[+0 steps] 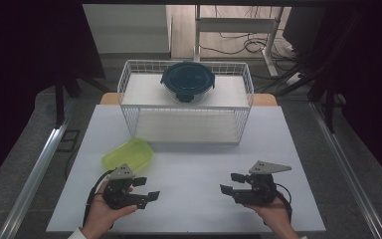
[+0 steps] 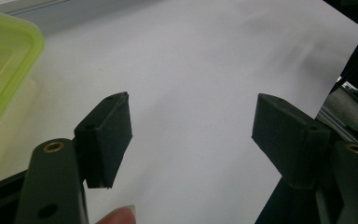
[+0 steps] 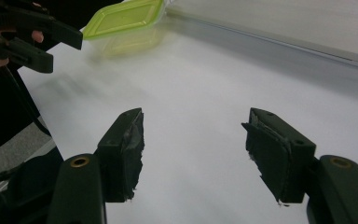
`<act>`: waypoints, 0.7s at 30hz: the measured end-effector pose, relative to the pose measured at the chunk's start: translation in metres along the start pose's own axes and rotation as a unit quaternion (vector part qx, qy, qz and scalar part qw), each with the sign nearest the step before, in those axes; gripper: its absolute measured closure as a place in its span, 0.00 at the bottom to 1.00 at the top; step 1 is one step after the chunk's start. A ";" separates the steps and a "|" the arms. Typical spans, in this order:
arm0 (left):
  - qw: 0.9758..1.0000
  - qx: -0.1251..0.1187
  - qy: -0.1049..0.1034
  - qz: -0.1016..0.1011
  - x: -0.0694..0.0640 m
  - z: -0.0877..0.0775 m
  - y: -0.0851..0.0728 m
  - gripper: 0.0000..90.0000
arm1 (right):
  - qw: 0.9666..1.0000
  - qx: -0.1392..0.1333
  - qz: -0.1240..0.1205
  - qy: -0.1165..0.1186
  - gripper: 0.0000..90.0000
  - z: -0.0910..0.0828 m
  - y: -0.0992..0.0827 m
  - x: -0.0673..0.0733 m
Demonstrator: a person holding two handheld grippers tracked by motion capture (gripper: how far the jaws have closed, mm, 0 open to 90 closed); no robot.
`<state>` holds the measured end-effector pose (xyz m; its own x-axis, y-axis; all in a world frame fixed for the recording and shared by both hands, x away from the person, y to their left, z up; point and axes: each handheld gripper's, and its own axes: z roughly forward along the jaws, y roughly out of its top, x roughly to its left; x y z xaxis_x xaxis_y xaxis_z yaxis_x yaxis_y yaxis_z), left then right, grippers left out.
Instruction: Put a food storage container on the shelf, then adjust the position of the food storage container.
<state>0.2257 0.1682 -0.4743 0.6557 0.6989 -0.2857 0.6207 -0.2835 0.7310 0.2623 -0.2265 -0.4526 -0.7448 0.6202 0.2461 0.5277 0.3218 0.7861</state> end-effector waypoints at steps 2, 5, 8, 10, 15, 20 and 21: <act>1.000 -0.003 0.004 -0.001 0.001 -0.001 0.000 0.31 | 1.000 0.002 -0.001 -0.001 0.40 0.000 0.000 -0.001; 1.000 -0.004 0.014 0.000 0.002 -0.004 -0.001 0.31 | 1.000 0.002 -0.001 0.001 0.39 0.001 0.002 -0.001; 1.000 -0.002 0.026 0.000 0.004 -0.006 -0.001 0.31 | 1.000 0.004 -0.004 0.002 0.39 0.003 0.005 0.001; 0.999 0.000 0.034 0.001 0.006 -0.007 0.000 0.31 | 1.000 0.007 -0.008 0.002 0.39 0.004 0.004 0.001; 0.999 -0.002 0.053 0.007 0.013 -0.014 0.008 0.33 | 1.000 0.011 -0.004 0.005 0.38 0.004 0.003 0.002; 0.998 0.008 0.059 -0.003 0.027 -0.015 0.026 0.37 | 1.000 0.008 0.002 0.002 0.38 0.001 0.004 0.001; 0.998 0.010 0.063 -0.003 0.030 -0.014 0.030 0.38 | 1.000 0.005 0.004 0.001 0.38 0.000 0.004 0.001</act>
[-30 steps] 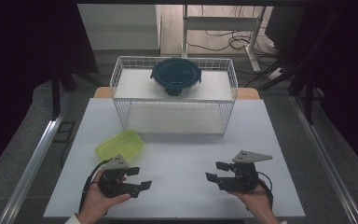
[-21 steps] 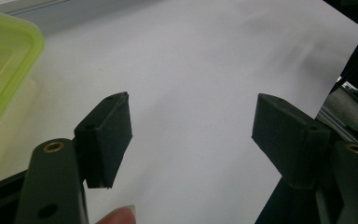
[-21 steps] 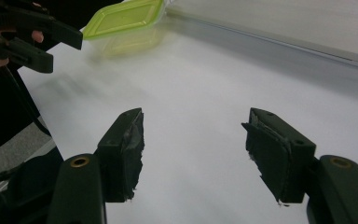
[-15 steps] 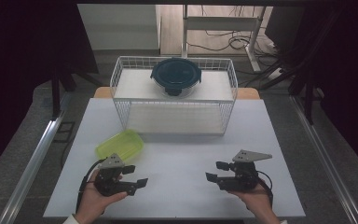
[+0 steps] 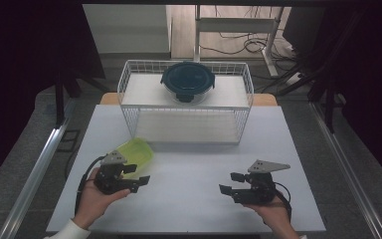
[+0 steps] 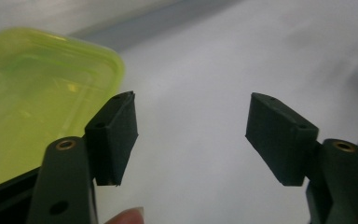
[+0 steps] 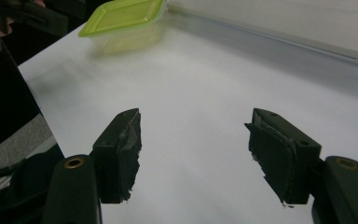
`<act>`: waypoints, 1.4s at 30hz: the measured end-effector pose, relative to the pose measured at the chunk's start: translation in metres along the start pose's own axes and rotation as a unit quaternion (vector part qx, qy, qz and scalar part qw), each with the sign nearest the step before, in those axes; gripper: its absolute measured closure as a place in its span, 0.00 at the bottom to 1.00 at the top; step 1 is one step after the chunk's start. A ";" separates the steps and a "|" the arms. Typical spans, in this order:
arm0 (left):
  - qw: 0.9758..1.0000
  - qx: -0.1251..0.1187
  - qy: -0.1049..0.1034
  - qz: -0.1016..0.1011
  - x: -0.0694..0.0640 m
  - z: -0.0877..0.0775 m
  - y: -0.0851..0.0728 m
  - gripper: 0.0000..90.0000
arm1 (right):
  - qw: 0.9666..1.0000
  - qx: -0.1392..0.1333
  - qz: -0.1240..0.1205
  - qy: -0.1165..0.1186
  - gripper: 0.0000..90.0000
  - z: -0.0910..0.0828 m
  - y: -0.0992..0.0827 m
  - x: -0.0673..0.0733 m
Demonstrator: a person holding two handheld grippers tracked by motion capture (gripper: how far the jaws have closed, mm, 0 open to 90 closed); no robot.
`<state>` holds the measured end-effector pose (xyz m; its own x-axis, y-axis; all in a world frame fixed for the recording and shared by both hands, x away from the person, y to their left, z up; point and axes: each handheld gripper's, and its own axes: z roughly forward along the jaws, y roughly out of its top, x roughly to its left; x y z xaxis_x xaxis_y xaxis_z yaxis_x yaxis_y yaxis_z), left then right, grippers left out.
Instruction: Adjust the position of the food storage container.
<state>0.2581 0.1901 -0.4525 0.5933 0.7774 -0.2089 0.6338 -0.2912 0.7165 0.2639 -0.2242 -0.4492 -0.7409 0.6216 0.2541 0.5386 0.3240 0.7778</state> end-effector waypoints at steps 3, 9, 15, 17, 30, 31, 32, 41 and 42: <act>1.000 0.006 0.011 -0.001 0.010 0.000 0.012 0.41 | 1.000 -0.001 0.000 -0.001 0.38 -0.001 0.000 0.000; 0.999 0.004 0.031 -0.015 0.037 -0.008 0.029 0.49 | 1.000 0.001 0.000 -0.001 0.38 -0.004 -0.003 -0.003; 0.998 0.028 0.055 -0.011 0.065 -0.006 0.039 0.68 | 1.000 0.001 0.013 -0.010 0.38 -0.005 -0.004 -0.007; 0.997 0.041 0.067 -0.008 0.075 -0.002 0.043 0.79 | 1.000 0.002 0.013 -0.010 0.38 -0.005 -0.003 -0.006; 0.986 0.102 0.129 -0.006 0.122 0.036 0.052 1.00 | 1.000 0.010 0.011 -0.009 0.38 -0.003 -0.005 -0.003; 0.985 0.107 0.132 -0.007 0.124 0.038 0.052 1.00 | 1.000 0.010 0.010 -0.011 0.38 -0.003 -0.005 -0.003; 0.984 0.112 0.137 -0.006 0.128 0.040 0.052 1.00 | 1.000 0.009 0.013 -0.010 0.38 -0.003 -0.006 -0.004; 0.980 0.139 0.143 0.005 0.136 0.057 0.051 1.00 | 1.000 0.010 0.013 -0.008 0.38 -0.002 -0.006 -0.002; 0.980 0.139 0.140 0.007 0.135 0.058 0.052 1.00 | 1.000 0.011 0.013 -0.007 0.38 -0.001 -0.007 -0.002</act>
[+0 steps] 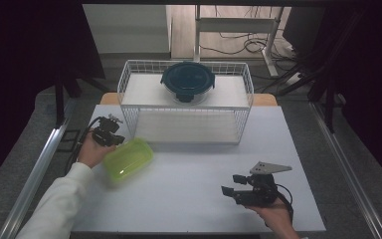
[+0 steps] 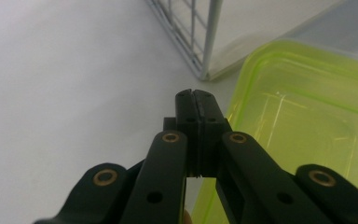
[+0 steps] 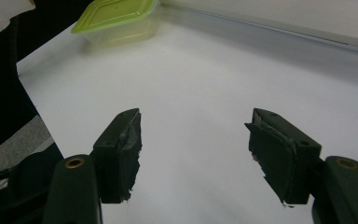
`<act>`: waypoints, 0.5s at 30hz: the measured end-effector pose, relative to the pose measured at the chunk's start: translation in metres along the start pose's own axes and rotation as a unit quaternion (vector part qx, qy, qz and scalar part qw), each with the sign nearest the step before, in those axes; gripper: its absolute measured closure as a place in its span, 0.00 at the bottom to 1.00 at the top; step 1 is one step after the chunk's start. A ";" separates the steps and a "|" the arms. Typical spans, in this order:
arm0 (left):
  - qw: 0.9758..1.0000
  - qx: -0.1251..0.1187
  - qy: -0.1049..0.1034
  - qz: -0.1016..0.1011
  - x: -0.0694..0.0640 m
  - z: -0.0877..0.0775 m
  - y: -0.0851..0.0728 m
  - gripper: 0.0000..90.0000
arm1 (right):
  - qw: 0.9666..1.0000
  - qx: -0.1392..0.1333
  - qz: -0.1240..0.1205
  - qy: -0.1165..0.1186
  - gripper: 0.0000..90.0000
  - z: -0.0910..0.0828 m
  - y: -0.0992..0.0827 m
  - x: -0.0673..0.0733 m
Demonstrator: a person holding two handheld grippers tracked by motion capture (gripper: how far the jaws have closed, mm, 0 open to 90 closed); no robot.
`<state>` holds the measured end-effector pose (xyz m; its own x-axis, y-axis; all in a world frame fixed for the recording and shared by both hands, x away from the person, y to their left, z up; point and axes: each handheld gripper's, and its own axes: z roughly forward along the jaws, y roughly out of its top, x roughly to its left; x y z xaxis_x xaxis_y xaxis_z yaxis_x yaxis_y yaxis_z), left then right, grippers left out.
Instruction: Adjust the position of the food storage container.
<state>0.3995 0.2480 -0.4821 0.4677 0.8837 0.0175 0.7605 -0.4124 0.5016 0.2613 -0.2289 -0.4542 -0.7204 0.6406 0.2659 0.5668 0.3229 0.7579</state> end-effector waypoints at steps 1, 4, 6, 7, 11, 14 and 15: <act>1.000 0.001 0.000 0.002 -0.001 0.001 0.001 1.00 | 1.000 0.002 -0.001 0.000 0.38 0.000 0.000 0.000; 1.000 0.009 0.002 0.014 -0.003 0.004 0.001 1.00 | 1.000 0.002 0.001 0.002 0.38 0.001 -0.001 0.000; 1.000 0.011 -0.007 0.018 -0.004 0.006 0.000 1.00 | 1.000 0.002 0.001 0.002 0.38 0.001 -0.001 -0.001; 1.000 0.010 -0.010 0.021 -0.005 0.006 0.000 1.00 | 1.000 0.002 0.003 0.001 0.38 0.001 -0.001 -0.001; 0.999 0.009 -0.025 0.037 -0.017 0.004 0.002 1.00 | 1.000 0.002 0.005 0.000 0.38 0.001 -0.001 -0.002; 0.997 0.013 -0.039 0.058 -0.030 0.003 0.003 1.00 | 1.000 0.001 0.006 0.001 0.38 0.001 -0.001 -0.001; 0.997 0.012 -0.043 0.059 -0.034 0.003 0.003 1.00 | 1.000 0.001 0.005 0.001 0.38 0.001 -0.001 -0.001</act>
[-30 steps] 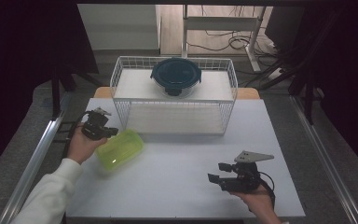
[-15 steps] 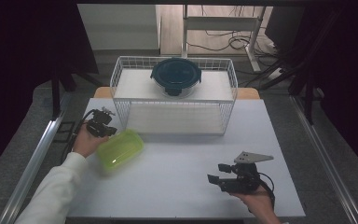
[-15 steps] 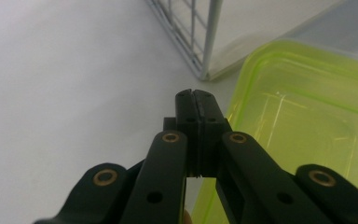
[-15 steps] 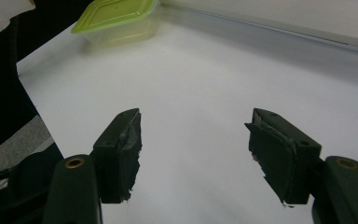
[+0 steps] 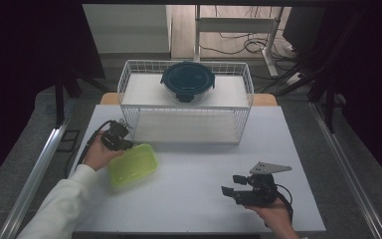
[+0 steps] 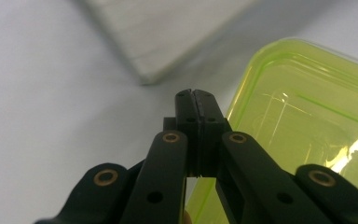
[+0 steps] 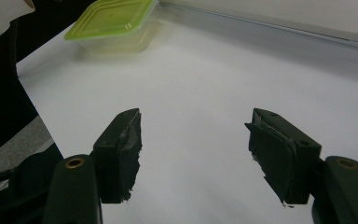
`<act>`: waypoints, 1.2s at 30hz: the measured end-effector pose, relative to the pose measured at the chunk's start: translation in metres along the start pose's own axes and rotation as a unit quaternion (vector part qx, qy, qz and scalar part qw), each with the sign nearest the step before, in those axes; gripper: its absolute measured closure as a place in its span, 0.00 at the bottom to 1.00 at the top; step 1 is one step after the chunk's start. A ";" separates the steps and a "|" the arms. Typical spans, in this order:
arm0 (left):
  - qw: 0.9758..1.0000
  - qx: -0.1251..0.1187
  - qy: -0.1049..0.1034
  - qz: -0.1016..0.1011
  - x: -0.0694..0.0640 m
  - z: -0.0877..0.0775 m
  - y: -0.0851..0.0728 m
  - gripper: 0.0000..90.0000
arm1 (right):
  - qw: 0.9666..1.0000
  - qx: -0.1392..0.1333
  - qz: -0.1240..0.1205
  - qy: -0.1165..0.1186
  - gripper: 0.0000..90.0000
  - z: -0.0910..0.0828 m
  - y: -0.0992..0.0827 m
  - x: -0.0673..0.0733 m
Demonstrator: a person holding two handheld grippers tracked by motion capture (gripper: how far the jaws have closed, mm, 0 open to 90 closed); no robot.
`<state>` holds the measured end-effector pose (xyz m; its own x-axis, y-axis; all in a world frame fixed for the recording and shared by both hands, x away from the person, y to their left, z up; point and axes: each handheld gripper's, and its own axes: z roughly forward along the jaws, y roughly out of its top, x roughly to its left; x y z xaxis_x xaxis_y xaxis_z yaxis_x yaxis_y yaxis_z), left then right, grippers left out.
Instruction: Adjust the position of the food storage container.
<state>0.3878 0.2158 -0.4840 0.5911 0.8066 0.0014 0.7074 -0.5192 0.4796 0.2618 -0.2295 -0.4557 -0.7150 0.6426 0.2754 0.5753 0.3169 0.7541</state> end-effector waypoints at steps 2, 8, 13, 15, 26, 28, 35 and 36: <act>1.000 0.008 -0.006 0.017 -0.007 0.001 0.001 1.00 | 1.000 0.000 0.001 0.000 0.38 0.000 0.000 0.000; 0.997 0.016 -0.032 0.062 -0.033 0.001 0.003 1.00 | 1.000 0.000 0.000 0.001 0.38 0.000 0.000 0.001; 0.997 0.013 -0.022 0.070 -0.040 -0.002 0.002 1.00 | 1.000 0.000 0.000 0.001 0.38 0.000 0.000 0.000; 0.998 0.009 -0.012 0.058 -0.034 -0.009 0.000 1.00 | 1.000 -0.004 -0.001 0.000 0.38 0.000 0.000 0.000; 0.996 -0.057 -0.012 -0.071 -0.006 -0.068 -0.061 1.00 | 1.000 -0.007 0.004 0.000 0.38 -0.002 0.000 0.001; 0.995 -0.060 -0.007 -0.083 -0.004 -0.073 -0.076 1.00 | 1.000 -0.007 0.003 0.000 0.38 0.000 0.000 0.002; 0.990 -0.073 -0.005 -0.124 -0.001 -0.073 -0.117 1.00 | 1.000 0.001 0.004 -0.001 0.38 0.004 0.000 0.004; 0.989 -0.072 -0.007 -0.126 -0.001 -0.071 -0.120 1.00 | 1.000 0.001 0.002 -0.001 0.38 0.005 0.000 0.003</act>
<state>0.2744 0.2973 -0.4790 0.4093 0.9006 -0.1462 0.7707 -0.2555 0.5838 0.2612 -0.2240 -0.4577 -0.7113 0.6457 0.2776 0.5796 0.3154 0.7514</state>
